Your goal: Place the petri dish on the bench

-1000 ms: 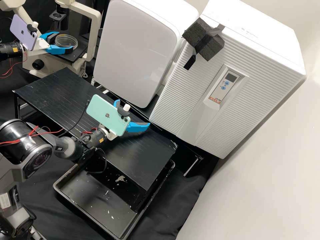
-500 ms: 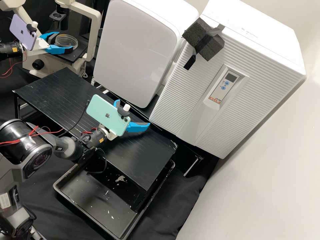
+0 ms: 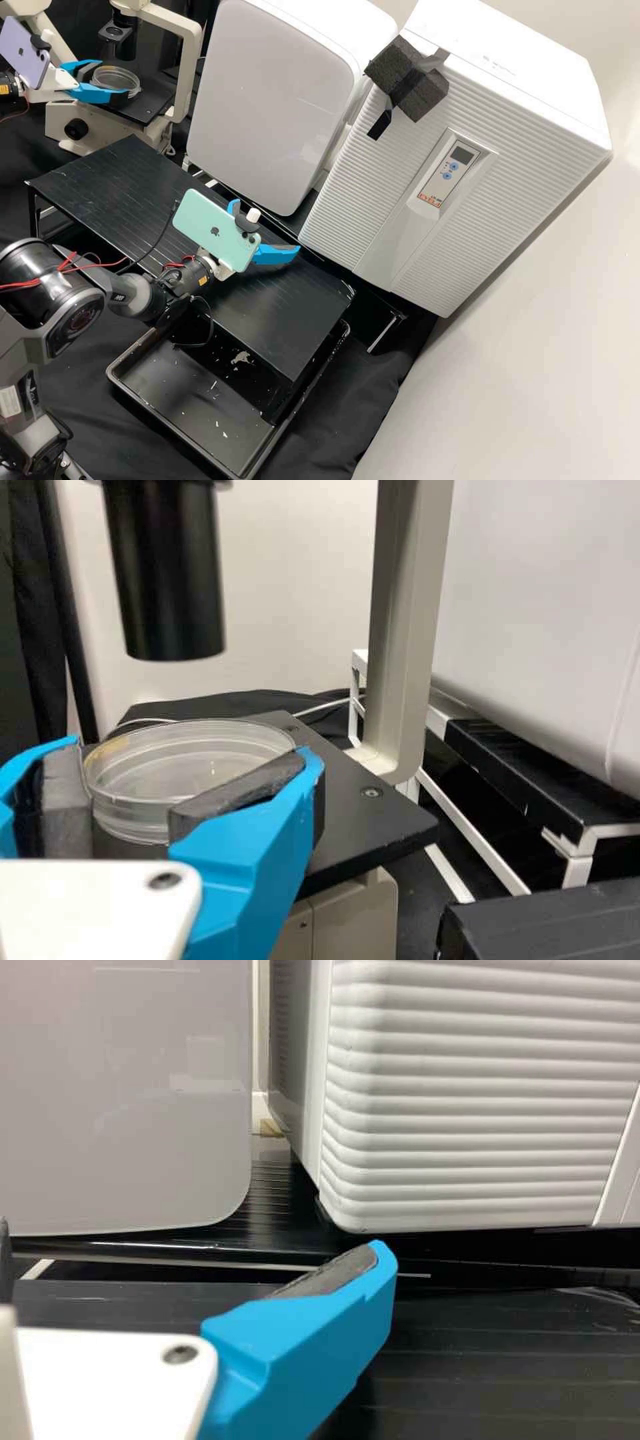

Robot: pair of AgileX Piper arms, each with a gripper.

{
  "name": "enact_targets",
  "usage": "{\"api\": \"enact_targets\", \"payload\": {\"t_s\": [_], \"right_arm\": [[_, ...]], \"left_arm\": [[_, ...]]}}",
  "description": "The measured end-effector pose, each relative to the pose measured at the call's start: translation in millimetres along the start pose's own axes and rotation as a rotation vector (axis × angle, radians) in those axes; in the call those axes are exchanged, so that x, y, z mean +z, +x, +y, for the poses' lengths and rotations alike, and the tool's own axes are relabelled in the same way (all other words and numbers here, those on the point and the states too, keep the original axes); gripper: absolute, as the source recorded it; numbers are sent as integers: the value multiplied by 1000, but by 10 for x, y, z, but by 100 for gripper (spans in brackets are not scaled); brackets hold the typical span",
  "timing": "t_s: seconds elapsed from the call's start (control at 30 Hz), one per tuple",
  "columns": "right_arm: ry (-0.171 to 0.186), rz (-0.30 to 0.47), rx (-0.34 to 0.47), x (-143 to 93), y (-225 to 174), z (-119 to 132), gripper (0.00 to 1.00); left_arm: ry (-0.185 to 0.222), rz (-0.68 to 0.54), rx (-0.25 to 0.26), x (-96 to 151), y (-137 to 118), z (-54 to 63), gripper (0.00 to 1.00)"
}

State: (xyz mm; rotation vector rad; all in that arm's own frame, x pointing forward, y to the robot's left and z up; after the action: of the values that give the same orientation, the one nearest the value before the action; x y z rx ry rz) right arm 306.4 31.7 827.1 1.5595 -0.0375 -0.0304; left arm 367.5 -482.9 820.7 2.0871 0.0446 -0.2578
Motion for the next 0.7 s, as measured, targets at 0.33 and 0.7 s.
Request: {"api": "enact_targets", "payload": {"t_s": [0.33,0.7], "right_arm": [[0,0,0,0,0,0,100],[0,0,0,0,0,0,100]], "left_arm": [[-18,5,-2,-6,-48,4,0],[41,-176,-87,528,-102,-267,0]]}}
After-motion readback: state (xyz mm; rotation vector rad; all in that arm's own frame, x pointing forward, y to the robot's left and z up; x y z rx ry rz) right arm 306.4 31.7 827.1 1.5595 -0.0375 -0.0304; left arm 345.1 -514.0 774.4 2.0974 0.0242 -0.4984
